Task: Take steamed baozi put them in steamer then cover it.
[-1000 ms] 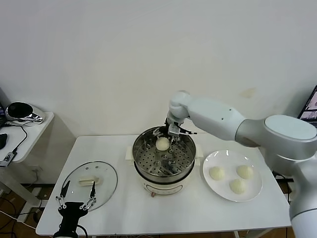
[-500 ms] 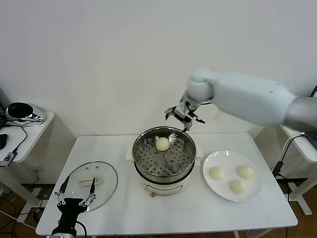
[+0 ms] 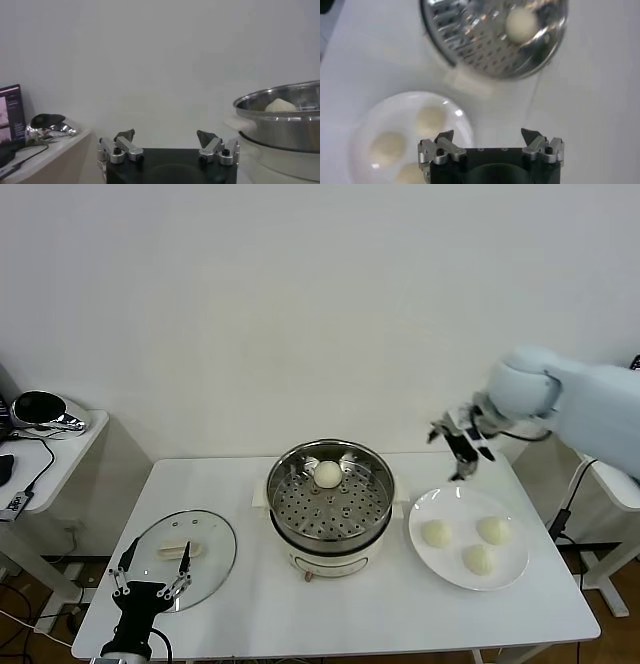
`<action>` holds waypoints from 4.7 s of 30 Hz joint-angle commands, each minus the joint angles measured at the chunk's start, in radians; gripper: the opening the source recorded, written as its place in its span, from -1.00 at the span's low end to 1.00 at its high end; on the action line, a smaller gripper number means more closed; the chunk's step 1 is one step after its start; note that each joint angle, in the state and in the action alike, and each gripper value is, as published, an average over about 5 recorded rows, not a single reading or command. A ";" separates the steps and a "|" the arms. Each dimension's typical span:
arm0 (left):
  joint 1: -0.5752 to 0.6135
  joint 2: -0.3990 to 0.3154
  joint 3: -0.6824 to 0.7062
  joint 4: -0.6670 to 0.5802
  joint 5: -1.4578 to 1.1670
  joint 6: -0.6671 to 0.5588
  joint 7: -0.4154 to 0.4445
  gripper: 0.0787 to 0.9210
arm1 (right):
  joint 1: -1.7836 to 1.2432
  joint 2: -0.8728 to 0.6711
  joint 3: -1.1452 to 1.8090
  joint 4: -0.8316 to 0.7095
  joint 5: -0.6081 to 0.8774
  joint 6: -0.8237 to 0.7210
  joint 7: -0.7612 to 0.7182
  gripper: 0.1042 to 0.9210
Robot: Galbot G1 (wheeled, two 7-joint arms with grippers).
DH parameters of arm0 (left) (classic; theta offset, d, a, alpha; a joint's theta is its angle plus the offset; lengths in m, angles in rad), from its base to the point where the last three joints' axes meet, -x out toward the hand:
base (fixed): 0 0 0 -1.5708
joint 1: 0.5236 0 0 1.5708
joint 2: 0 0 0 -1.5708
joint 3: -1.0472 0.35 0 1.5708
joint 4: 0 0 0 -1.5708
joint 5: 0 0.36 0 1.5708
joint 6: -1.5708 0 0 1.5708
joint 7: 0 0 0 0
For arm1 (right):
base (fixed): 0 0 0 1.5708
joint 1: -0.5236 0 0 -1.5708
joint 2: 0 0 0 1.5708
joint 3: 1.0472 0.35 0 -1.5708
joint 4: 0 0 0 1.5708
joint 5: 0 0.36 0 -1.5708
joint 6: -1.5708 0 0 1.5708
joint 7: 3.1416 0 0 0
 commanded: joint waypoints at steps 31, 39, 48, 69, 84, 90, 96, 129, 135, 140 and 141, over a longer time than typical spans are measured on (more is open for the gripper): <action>0.027 -0.027 -0.040 -0.005 0.002 -0.001 0.002 0.77 | -0.646 0.225 0.439 -0.373 -0.251 0.066 0.034 0.76; 0.026 -0.028 -0.040 -0.002 0.002 -0.003 0.001 0.77 | -0.653 0.257 0.445 -0.420 -0.277 0.064 0.030 0.72; 0.028 -0.030 -0.041 -0.002 0.002 -0.003 0.001 0.77 | -0.648 0.259 0.451 -0.429 -0.299 0.054 0.016 0.28; 0.001 -0.014 -0.018 -0.001 0.001 0.001 0.003 0.77 | 0.114 0.128 0.047 -0.137 0.111 -0.081 -0.033 0.10; -0.021 -0.009 -0.026 0.000 -0.011 0.000 0.001 0.77 | 0.136 0.555 -0.047 -0.095 0.478 -0.304 0.176 0.15; -0.014 -0.001 -0.049 -0.010 -0.021 -0.001 0.002 0.77 | 0.018 0.725 -0.018 -0.226 0.507 -0.373 0.224 0.16; -0.012 -0.004 -0.057 -0.011 -0.024 -0.003 0.002 0.77 | -0.044 0.808 -0.022 -0.296 0.513 -0.409 0.239 0.16; -0.013 -0.015 -0.055 -0.010 -0.029 -0.008 0.002 0.77 | -0.146 0.844 -0.007 -0.403 0.446 -0.470 0.260 0.32; -0.014 -0.011 -0.055 -0.013 -0.029 -0.006 0.003 0.77 | 0.002 0.717 0.011 -0.286 0.443 -0.445 0.145 0.69; -0.020 -0.006 -0.048 -0.012 -0.027 -0.004 0.004 0.77 | 0.153 0.525 -0.033 -0.152 0.390 -0.383 0.026 0.76; -0.022 -0.005 -0.044 -0.011 -0.027 -0.004 0.004 0.77 | 0.175 0.481 -0.048 -0.122 0.374 -0.368 0.007 0.76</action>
